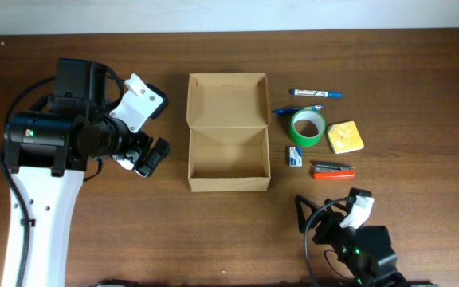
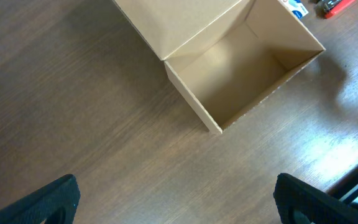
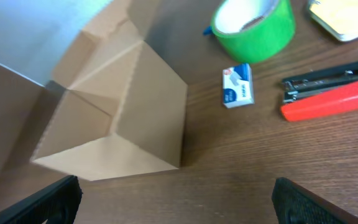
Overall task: Pack container
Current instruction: 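Reach the right gripper to the green tape roll and grasp it, then carry the green tape roll left and lower it into the box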
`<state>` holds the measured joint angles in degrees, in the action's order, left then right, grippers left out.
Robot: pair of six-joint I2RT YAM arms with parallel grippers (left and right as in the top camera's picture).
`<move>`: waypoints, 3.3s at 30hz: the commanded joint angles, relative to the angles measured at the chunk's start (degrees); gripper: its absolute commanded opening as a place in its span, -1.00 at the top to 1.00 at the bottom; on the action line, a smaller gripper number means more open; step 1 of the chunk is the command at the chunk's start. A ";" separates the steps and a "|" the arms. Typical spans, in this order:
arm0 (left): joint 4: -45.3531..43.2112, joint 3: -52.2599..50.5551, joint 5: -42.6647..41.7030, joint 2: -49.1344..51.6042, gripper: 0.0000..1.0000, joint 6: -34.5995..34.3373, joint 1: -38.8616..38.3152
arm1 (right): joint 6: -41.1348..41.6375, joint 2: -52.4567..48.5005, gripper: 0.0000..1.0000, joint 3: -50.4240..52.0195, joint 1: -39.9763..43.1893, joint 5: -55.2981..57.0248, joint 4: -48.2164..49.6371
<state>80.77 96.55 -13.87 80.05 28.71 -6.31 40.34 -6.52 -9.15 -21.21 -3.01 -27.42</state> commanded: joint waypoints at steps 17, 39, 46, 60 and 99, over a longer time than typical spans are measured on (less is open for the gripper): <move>-0.17 0.83 0.22 -0.26 -0.99 0.92 0.09 | -14.69 -54.95 -0.98 -28.63 4.02 3.67 9.64; -0.17 0.83 0.22 -0.26 -0.99 0.92 0.09 | -27.96 -97.44 -0.87 -68.26 17.86 0.44 -9.94; -0.17 0.83 0.22 -0.26 -0.99 0.90 0.09 | -28.20 -102.31 -0.59 -69.31 17.86 0.55 -9.64; -0.17 0.83 0.22 -0.26 -0.99 0.92 0.09 | -30.32 -107.75 -0.08 -69.31 17.86 2.54 -8.37; -0.17 0.83 0.22 -0.26 -0.99 0.92 0.09 | -30.71 -107.73 0.92 -114.57 6.34 2.19 -43.78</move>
<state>80.62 96.55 -13.43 80.03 28.88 -6.31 9.91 -114.34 -121.73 -11.66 -0.47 -70.35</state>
